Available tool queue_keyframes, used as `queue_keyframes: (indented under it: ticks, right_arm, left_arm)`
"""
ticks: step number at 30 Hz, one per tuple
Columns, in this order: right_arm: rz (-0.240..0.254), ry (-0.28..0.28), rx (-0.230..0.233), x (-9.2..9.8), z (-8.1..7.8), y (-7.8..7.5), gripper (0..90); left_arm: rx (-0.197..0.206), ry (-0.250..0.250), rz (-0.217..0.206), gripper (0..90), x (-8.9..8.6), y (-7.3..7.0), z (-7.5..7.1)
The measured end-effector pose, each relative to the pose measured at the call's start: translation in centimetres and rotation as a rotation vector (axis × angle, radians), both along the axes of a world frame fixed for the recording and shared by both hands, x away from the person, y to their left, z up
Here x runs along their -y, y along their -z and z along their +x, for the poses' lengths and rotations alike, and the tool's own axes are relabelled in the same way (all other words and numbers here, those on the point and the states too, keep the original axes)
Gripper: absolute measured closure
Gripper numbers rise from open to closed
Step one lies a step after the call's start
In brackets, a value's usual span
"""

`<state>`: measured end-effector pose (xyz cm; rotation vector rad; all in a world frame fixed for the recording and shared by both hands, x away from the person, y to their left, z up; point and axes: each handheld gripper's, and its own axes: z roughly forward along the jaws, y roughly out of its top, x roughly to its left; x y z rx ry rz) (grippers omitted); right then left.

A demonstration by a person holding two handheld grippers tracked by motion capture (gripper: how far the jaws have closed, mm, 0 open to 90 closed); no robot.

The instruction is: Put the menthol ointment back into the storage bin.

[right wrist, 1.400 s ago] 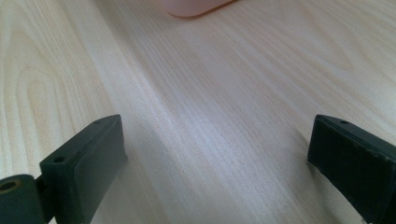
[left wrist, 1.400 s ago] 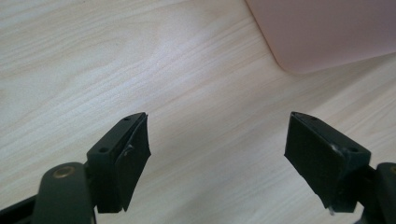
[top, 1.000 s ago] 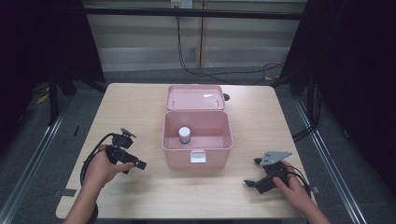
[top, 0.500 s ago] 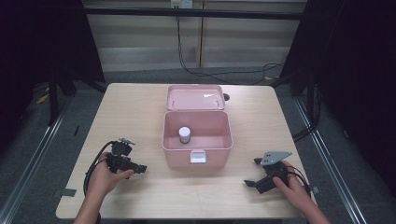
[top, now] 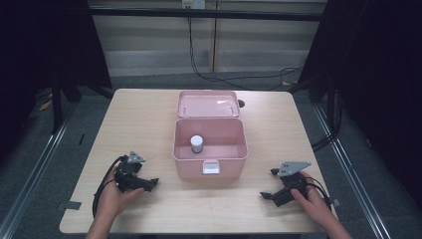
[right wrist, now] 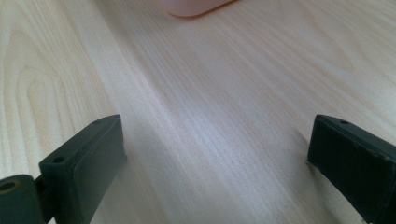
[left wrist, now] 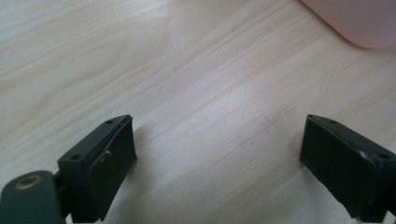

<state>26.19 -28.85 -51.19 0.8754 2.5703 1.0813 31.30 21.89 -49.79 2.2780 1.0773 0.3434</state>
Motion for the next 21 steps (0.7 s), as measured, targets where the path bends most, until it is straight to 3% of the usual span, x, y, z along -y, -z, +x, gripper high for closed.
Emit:
queue_keyframes:
  ticks: [7,14,21]
  right_arm:
    - [-0.003,0.002,0.002,0.0,0.0,0.0,3.2]
    - [-0.003,0.002,0.002,0.0,0.0,0.0,3.2]
    - [-0.003,0.003,0.001,0.0,0.0,0.0,3.1]
  left_arm:
    - [0.049,0.013,-0.03,0.0,0.0,0.8,-0.4]
    - [0.085,0.014,-0.06,0.0,-0.2,1.1,-0.5]
    - [0.088,0.017,-0.071,0.0,-0.2,1.2,-0.5]
